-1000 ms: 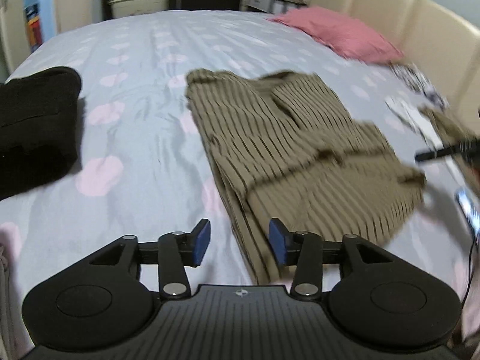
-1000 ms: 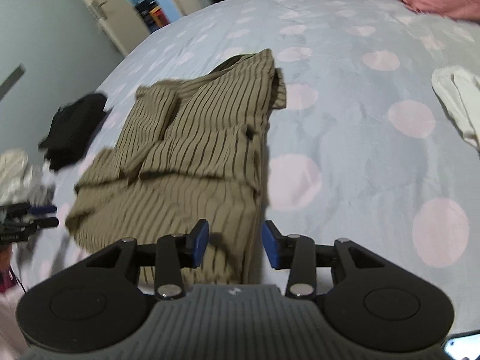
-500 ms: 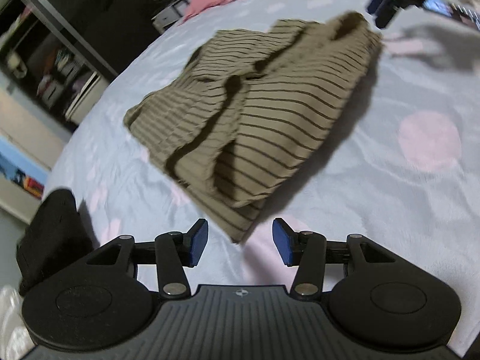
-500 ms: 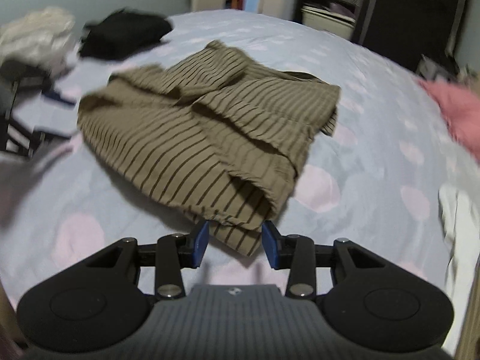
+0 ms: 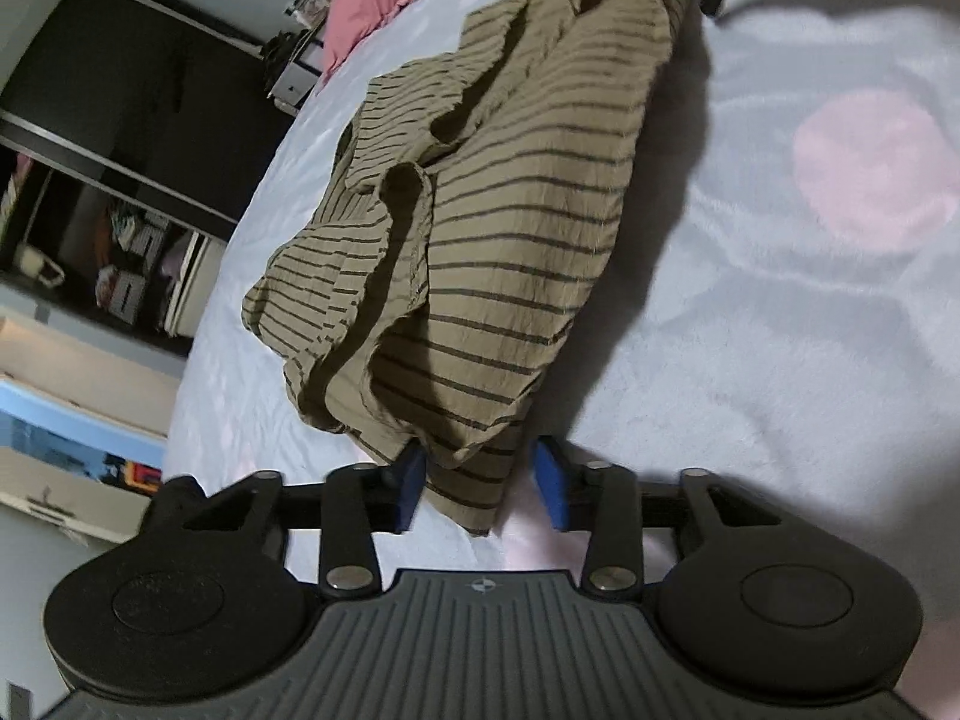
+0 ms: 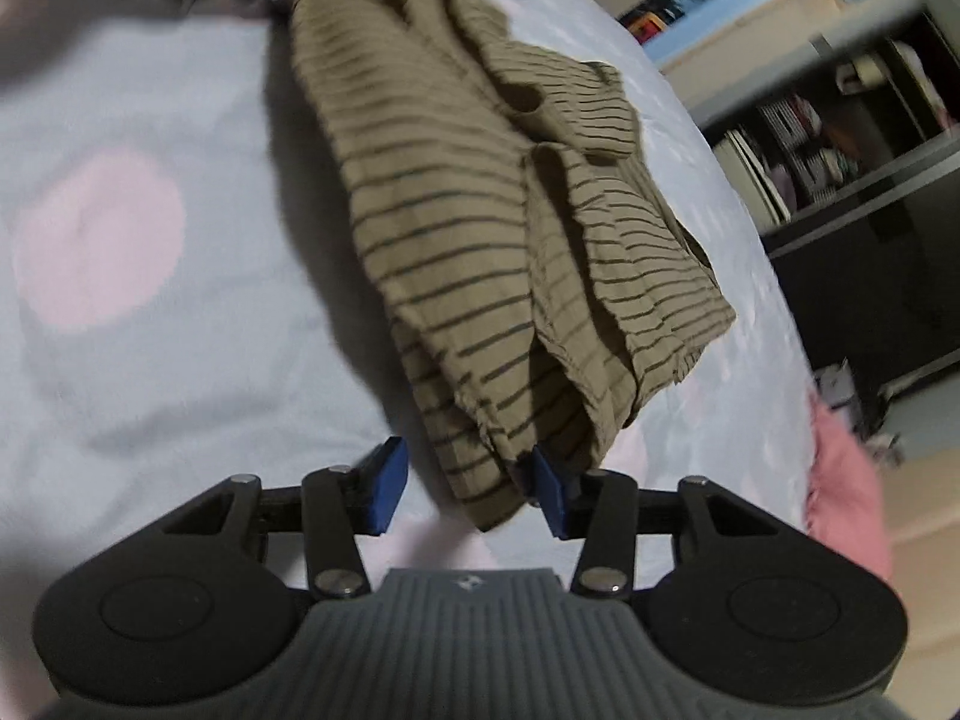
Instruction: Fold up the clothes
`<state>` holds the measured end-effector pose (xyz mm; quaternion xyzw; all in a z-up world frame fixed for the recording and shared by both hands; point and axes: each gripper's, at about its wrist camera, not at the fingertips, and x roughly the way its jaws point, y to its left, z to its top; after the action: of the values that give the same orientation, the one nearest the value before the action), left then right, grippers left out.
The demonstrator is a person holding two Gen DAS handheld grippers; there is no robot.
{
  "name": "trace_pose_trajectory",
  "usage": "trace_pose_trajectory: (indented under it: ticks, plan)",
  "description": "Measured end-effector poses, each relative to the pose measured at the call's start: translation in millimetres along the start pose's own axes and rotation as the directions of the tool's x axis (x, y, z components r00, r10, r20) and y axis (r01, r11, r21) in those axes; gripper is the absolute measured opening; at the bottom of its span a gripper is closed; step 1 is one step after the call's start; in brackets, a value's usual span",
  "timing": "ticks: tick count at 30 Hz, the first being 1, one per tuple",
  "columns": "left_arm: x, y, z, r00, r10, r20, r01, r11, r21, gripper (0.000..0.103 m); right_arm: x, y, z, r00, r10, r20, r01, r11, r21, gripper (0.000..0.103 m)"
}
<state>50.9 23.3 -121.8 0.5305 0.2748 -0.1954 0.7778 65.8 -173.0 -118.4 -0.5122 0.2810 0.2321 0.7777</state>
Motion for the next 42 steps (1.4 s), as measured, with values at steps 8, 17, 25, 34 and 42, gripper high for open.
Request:
trace_pose_trajectory:
  ticks: [8, 17, 25, 34, 42]
  plan:
    - [14, -4, 1, 0.999, 0.031, -0.022, -0.030, 0.997, 0.065, 0.005, 4, 0, 12, 0.998, -0.061, -0.015, 0.060, 0.997, -0.054, 0.007]
    - [-18, 29, 10, 1.000, 0.027, -0.004, -0.027, 0.997, 0.067, 0.002, -42, -37, 23, 1.000, 0.005, 0.015, -0.005, 0.999, 0.040, 0.005]
    - [-76, 40, 4, 0.991, -0.134, 0.022, 0.132, 0.989, 0.062, 0.002, -102, -23, 16, 0.981, 0.193, -0.007, -0.192, 0.981, 0.036, 0.005]
    - [-124, 5, -21, 0.946, -0.324, 0.028, 0.321, 0.944, 0.082, 0.002, -131, 28, 7, 0.921, 0.381, -0.079, -0.385, 0.922, -0.046, 0.005]
    - [-104, -19, -26, 0.914, -0.406, -0.021, 0.406, 0.907, 0.115, 0.002, -109, 46, 1, 0.897, 0.429, -0.111, -0.435, 0.900, -0.039, 0.005]
